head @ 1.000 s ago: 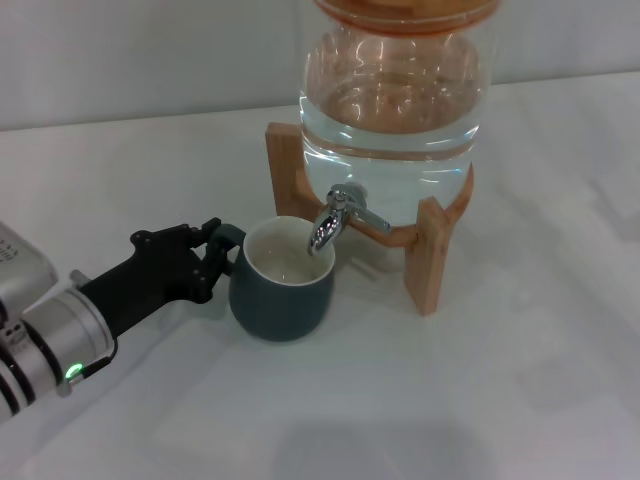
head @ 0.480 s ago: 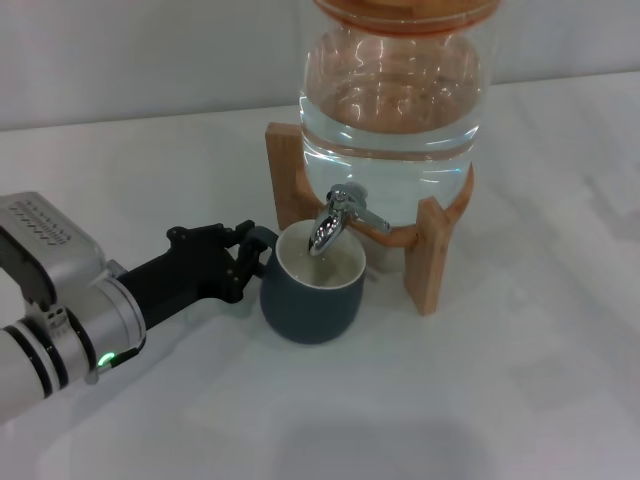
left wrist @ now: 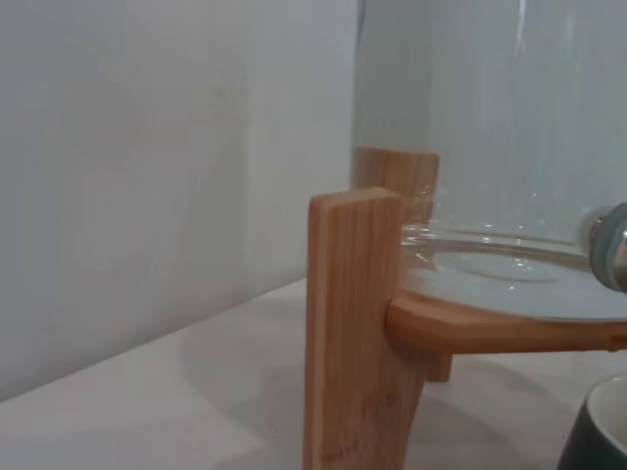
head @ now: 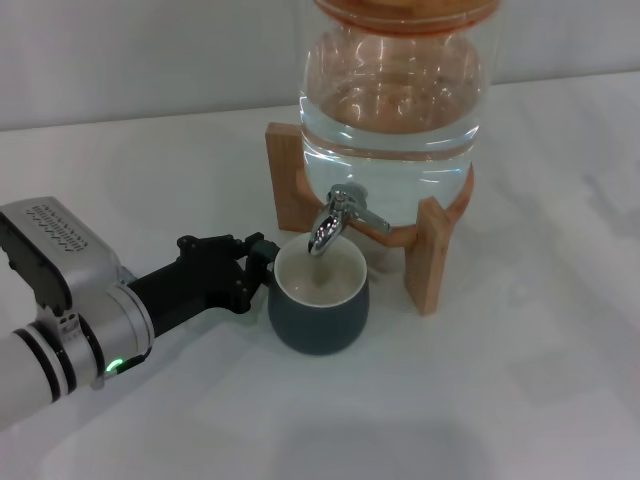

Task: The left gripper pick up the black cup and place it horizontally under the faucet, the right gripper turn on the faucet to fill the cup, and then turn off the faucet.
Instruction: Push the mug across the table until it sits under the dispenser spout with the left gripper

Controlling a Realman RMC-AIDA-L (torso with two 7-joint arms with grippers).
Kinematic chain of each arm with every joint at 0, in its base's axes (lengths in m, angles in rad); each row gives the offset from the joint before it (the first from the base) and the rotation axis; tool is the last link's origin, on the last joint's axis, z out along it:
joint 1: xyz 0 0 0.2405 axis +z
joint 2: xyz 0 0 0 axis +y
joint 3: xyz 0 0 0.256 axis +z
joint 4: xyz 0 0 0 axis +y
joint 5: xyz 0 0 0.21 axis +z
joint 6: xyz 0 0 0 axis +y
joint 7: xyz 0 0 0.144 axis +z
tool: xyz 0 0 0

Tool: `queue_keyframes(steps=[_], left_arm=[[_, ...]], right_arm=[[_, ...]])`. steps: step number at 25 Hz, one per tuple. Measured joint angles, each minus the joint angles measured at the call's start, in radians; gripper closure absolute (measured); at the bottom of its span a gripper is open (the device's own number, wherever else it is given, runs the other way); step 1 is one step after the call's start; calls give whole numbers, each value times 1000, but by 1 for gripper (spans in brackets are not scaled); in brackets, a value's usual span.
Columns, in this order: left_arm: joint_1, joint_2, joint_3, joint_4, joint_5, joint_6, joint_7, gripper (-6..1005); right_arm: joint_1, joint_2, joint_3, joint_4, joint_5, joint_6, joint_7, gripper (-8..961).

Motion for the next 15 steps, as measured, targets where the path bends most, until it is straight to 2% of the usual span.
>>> queue_keyframes(steps=[5,8,15], left_arm=[[0,-1,0,5,0,-2,2,860],[0,-1,0,5,0,-3,2,763],[23,1,0,2,0,4,38,736]], right_arm=[[0,0,0,0,-3,-1,0,157],[0,0,0,1,-4,-1,0,157],[-4,0,0,1,-4,0,2,157]])
